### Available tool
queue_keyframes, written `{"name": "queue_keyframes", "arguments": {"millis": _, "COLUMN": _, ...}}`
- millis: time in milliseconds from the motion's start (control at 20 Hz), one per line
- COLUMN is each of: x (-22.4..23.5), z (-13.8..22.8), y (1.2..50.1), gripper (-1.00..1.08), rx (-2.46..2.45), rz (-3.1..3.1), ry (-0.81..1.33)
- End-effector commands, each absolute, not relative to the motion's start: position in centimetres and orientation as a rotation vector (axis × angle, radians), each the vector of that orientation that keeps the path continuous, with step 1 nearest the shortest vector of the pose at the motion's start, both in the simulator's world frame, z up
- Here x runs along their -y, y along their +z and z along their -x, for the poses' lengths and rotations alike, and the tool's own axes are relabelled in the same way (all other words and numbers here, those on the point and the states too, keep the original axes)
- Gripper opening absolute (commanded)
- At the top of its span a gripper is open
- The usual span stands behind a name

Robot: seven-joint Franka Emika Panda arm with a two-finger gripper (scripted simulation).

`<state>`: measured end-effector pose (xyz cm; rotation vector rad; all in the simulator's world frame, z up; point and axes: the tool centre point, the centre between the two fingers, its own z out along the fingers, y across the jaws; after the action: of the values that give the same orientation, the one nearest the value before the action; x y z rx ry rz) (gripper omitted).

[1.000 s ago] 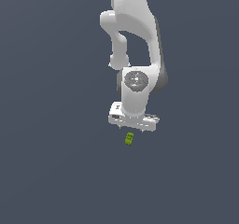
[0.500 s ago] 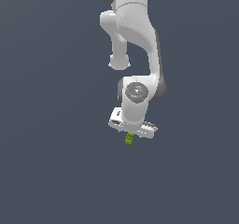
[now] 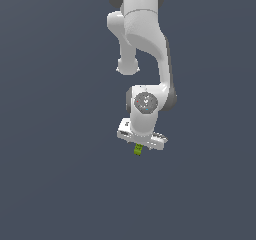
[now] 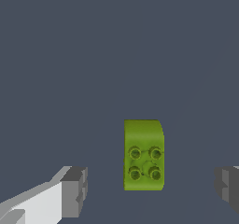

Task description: Pick up the object and move it to a goal position.

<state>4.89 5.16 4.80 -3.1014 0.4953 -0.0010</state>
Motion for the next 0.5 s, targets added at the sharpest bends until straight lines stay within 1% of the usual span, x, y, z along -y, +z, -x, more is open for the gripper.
{"name": "queue_keyframes", "arguments": {"millis": 0, "x": -5.2, "z": -4.8, "y": 3.5, "gripper": 1.0, "rx": -0.497, "rz": 3.102, "ry": 0.001}}
{"name": "queue_keyframes", "arguments": {"millis": 200, "x": -5.1, "z": -4.8, "y": 1.7, "gripper": 1.0, "rx": -0.499, "rz": 3.102, "ry": 0.0}}
{"name": "queue_keyframes", "arguments": {"millis": 450, "x": -5.1, "z": -4.9, "y": 1.2, "gripper": 1.0, "rx": -0.5, "rz": 3.101, "ry": 0.0}}
